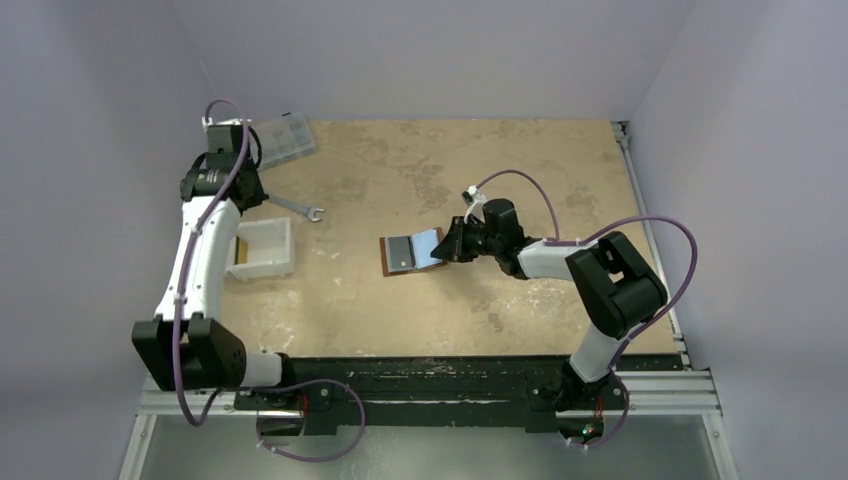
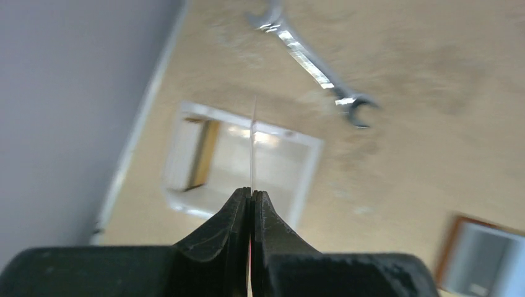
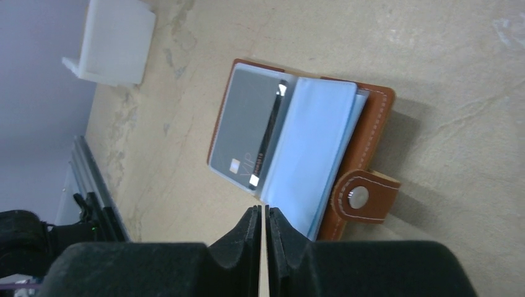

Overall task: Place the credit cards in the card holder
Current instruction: Pick up the credit card from the storage box, then insert the credit card into the card holder.

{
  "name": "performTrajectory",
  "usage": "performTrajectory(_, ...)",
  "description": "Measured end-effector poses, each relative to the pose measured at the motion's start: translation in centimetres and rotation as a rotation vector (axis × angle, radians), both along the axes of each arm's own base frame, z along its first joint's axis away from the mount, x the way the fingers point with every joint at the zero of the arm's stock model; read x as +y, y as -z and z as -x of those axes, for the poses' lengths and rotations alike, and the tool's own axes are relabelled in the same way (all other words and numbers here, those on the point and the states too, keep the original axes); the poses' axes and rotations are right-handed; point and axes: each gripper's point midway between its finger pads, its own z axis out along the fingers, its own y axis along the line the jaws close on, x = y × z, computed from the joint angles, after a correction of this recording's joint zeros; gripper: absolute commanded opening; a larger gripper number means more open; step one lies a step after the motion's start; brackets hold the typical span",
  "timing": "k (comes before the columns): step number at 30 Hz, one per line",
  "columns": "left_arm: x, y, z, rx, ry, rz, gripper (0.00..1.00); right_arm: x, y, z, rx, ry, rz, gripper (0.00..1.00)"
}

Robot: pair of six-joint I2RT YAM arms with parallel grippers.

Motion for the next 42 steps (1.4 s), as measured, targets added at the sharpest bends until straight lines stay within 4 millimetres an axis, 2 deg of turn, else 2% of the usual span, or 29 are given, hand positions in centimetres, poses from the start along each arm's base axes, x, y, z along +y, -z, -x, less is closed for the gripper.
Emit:
performTrajectory(4,-5.2,-3.1,-1.1,-0.229,0.100,0.264,0.00,-1.1,0.9,-0.3,-0.001,0.042,0.068,0.31)
performTrajectory(7,-10.7,-3.3,-2.3,-0.317,0.231,0.433,0.00,-1.9,1.1,-0.8,-0.022,0.078,0.118,0.45)
performTrajectory(9,-14.9,-1.8,-2.5,-0.314,0.340,0.533,0.00,-2.6,0.9,-1.3,-0.046,0.108,0.150,0.53)
performTrajectory(10,-17.5,-0.3,-2.3,-0.302,0.410,0.609,0.00,-2.8,0.8,-1.5,-0.057,0.120,0.163,0.55)
performTrajectory(12,-20.7,2.4,-1.1,-0.256,0.487,0.727,0.00,-3.3,0.6,-2.0,-0.081,0.145,0.185,0.61)
performTrajectory(15,-23.8,5.8,0.6,-0.194,0.557,0.880,0.00,-4.0,1.0,-2.6,-0.101,0.174,0.225,0.64)
performTrajectory(18,-26.6,7.3,2.1,-0.151,0.638,0.980,0.00,-4.4,1.6,-2.9,-0.108,0.186,0.259,0.64)
performTrajectory(21,-28.6,7.4,3.1,-0.138,0.726,1.060,0.00,-4.7,2.7,-3.5,-0.102,0.197,0.292,0.62)
performTrajectory(23,-29.2,8.0,3.3,-0.127,0.749,1.097,0.00,-4.7,3.2,-3.7,-0.100,0.197,0.303,0.59)
performTrajectory(29,-29.8,12.8,3.9,-0.020,0.700,1.174,0.00,-4.6,3.4,-4.3,-0.115,0.207,0.308,0.49)
performTrajectory(31,-29.9,13.8,3.8,0.002,0.683,1.190,0.00,-4.6,3.5,-4.4,-0.116,0.208,0.307,0.43)
performTrajectory(38,-30.6,15.7,3.4,0.049,0.655,1.249,0.00,-4.4,3.9,-4.7,-0.118,0.205,0.304,0.24)
performTrajectory(42,-30.8,16.7,3.1,0.083,0.633,1.264,0.00,-4.3,4.0,-4.6,-0.115,0.202,0.303,0.18)
